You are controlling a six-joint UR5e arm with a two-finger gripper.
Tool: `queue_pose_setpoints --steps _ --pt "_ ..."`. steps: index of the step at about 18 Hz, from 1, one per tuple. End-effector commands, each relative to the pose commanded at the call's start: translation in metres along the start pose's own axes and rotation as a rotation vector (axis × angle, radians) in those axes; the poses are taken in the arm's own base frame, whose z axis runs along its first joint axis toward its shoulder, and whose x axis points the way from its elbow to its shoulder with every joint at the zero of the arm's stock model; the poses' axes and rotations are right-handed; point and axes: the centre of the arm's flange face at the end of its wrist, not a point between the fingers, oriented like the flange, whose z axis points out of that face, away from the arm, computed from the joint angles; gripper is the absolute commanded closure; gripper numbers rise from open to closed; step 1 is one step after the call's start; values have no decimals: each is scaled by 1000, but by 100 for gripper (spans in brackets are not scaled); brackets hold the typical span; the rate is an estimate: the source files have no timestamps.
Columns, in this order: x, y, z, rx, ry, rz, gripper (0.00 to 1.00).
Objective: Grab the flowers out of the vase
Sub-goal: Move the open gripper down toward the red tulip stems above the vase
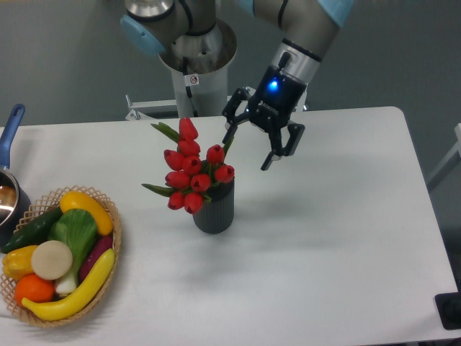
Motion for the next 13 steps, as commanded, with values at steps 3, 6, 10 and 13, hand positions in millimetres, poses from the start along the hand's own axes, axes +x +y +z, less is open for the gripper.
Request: queue_pose_setpoints --steps 3,6,10,13 --pt "8 -6 3 4 7 11 0" --pt "16 -10 12 23 30 6 0" --pt "25 -6 23 52 53 -7 0" --pt "24 -1 28 53 64 -19 0"
